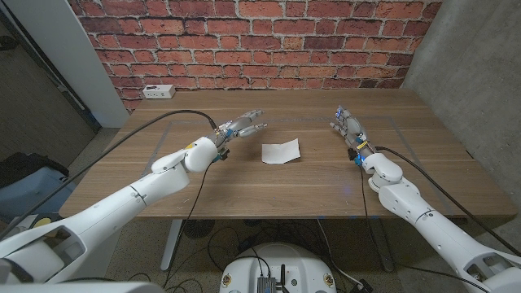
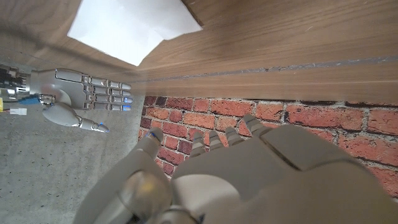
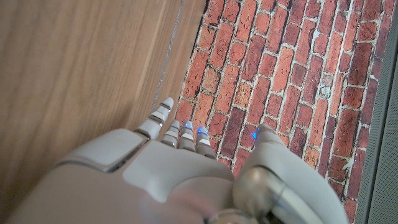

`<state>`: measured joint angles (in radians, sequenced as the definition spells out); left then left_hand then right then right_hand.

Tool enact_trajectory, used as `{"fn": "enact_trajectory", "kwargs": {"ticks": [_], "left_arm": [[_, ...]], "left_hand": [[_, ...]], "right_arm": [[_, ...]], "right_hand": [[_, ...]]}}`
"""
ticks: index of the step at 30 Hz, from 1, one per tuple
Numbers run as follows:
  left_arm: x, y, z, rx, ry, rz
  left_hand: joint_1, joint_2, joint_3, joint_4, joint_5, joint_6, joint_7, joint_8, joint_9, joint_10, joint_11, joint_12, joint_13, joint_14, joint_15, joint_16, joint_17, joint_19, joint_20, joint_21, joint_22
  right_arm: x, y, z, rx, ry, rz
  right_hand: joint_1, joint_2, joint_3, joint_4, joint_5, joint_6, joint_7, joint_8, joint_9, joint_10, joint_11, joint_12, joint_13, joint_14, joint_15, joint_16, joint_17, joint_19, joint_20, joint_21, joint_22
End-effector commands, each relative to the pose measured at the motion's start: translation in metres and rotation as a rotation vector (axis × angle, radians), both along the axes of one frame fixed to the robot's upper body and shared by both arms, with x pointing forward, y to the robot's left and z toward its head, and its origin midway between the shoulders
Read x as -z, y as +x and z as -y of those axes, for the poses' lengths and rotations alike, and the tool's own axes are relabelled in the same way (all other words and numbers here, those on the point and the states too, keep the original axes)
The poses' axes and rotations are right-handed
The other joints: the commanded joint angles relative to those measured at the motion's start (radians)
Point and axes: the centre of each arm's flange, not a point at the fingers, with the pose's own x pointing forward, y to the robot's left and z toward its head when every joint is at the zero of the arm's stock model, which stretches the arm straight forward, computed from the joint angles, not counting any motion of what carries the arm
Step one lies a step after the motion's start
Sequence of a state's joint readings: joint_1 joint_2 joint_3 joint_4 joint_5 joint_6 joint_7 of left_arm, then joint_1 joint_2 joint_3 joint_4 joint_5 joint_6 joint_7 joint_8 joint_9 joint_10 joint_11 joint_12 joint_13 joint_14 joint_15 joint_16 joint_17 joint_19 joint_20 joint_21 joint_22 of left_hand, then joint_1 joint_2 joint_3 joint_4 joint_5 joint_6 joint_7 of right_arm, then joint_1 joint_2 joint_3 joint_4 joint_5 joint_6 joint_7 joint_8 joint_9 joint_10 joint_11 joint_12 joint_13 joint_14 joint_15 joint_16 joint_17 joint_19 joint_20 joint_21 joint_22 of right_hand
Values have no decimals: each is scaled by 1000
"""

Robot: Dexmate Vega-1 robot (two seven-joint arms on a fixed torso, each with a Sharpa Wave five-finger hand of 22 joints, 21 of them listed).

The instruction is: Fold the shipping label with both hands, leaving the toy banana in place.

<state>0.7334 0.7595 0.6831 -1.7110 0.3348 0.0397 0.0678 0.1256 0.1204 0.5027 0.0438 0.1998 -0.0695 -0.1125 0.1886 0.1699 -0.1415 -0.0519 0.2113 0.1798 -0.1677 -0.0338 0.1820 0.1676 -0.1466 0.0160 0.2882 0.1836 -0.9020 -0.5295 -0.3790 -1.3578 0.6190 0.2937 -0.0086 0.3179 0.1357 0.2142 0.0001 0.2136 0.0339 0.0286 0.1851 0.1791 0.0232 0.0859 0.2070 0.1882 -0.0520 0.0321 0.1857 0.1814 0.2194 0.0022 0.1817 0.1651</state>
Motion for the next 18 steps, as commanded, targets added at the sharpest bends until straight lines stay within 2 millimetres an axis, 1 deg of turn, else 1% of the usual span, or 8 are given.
{"fn": "enact_trajectory", "kwargs": {"ticks": [1, 5, 18], "left_arm": [[3, -4, 8, 0, 90, 19], [5, -7, 9, 0, 113, 23], [12, -14, 8, 5, 140, 31]], "left_hand": [[15, -1, 5, -7, -4, 11, -8, 4, 4, 4, -3, 9, 3, -35, -19, 0, 3, 3, 0, 0, 4], [17, -1, 6, -8, -4, 17, -13, 4, 4, 8, -7, 9, 3, -33, -20, 0, 2, 6, 1, 0, 4], [24, 3, 9, -13, -5, 24, -18, 3, 4, 15, -8, 9, 3, -28, -21, 0, 2, 12, 3, -1, 4]], "right_arm": [[1, -8, -11, 14, -33, 10], [0, -10, -15, 16, -46, 17], [1, -20, -25, 19, -79, 34]], "right_hand": [[14, -2, 7, -6, -4, 4, 0, 6, 3, 1, 6, -2, 3, -3, 3, 2, -1, 2, 4, 6, 4], [17, -1, 9, -9, -5, 5, 0, 6, 3, 0, 5, -2, 3, -3, 3, 2, -1, 1, 4, 6, 4], [25, 2, 15, -15, -8, 6, -1, 6, 3, 3, 5, -3, 3, -3, 3, 2, -1, 1, 3, 6, 4]]}}
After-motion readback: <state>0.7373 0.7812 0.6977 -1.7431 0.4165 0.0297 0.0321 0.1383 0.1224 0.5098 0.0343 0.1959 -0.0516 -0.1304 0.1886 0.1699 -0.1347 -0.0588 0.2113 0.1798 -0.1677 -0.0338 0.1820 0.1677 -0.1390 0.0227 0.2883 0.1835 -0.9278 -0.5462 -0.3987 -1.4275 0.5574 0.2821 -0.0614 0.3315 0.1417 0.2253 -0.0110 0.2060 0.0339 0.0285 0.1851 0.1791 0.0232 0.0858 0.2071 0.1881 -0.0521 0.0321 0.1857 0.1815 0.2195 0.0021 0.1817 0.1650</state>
